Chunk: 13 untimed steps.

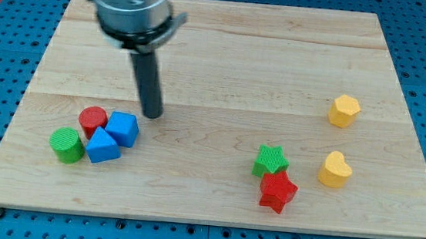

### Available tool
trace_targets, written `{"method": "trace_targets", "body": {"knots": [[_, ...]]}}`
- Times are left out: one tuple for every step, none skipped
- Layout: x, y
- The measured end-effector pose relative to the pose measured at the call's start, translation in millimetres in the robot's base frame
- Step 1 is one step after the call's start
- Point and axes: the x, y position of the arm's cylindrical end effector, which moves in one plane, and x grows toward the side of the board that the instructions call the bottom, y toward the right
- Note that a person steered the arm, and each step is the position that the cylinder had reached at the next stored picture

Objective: Slide the yellow hexagon vertically above the yellow heart

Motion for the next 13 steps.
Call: {"method": "trace_targets", "body": {"knots": [[-8,14],[-8,14],[0,15],[2,23],[2,23],[2,23],[9,23],[8,50],[-30,133],[-6,169],[-71,197],[-91,244],[-78,337]]}}
